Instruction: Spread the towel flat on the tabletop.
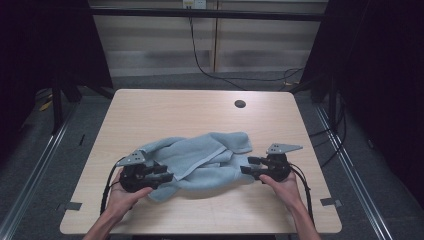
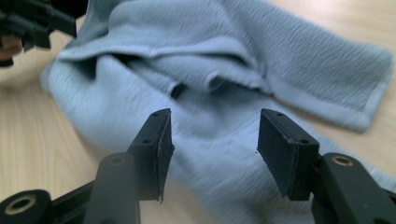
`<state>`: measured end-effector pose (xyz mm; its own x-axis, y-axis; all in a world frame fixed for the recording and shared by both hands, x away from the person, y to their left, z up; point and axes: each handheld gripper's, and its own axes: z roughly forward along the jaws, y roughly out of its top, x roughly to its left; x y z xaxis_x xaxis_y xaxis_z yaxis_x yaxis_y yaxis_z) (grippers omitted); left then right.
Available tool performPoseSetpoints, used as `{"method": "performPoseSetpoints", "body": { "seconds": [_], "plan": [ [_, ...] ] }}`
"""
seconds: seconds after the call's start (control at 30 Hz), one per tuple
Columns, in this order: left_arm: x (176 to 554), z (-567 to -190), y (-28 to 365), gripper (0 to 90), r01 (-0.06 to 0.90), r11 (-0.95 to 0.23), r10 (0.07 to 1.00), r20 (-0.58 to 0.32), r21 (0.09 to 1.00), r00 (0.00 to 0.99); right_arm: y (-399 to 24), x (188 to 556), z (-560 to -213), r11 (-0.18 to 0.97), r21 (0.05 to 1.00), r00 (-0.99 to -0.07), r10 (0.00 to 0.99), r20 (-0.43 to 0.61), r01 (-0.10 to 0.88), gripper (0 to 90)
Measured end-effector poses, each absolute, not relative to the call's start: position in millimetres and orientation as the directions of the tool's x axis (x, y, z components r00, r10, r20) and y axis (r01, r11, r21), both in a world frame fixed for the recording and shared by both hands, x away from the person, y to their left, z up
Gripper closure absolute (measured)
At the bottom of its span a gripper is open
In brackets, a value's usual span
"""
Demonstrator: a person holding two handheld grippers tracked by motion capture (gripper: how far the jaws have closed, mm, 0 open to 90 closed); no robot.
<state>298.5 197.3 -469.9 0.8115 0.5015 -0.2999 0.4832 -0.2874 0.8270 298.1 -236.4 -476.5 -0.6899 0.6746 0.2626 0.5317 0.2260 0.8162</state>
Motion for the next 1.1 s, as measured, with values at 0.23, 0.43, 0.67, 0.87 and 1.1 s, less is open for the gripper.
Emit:
{"method": "performPoseSetpoints", "body": {
  "seconds": [0.23, 0.43, 0.67, 0.87, 1.1],
  "plan": [
    [293, -482, 173, 43.5, 0.464, -0.391, 0.466, -0.264, 0.795, 0.845, -221, 305, -498, 0.333, 0.747, -0.707, 0.663, 0.248, 0.575, 46.1],
    [304, -493, 176, 38.6, 0.49, -0.392, 0.526, -0.248, 0.778, 0.813, -211, 297, -504, 0.396, 0.712, -0.722, 0.655, 0.223, 0.58, 50.9],
    [305, -495, 180, 40.9, 0.484, -0.387, 0.529, -0.241, 0.785, 0.814, -201, 267, -502, 0.427, 0.701, -0.749, 0.621, 0.231, 0.571, 52.2],
    [303, -498, 186, 61.3, 0.493, -0.399, 0.485, -0.279, 0.773, 0.829, -192, 228, -501, 0.438, 0.698, -0.779, 0.562, 0.279, 0.566, 53.0],
    [302, -492, 196, 77.4, 0.496, -0.36, 0.471, -0.304, 0.79, 0.828, -216, 240, -484, 0.357, 0.761, -0.747, 0.62, 0.241, 0.542, 53.2]
  ]
}}
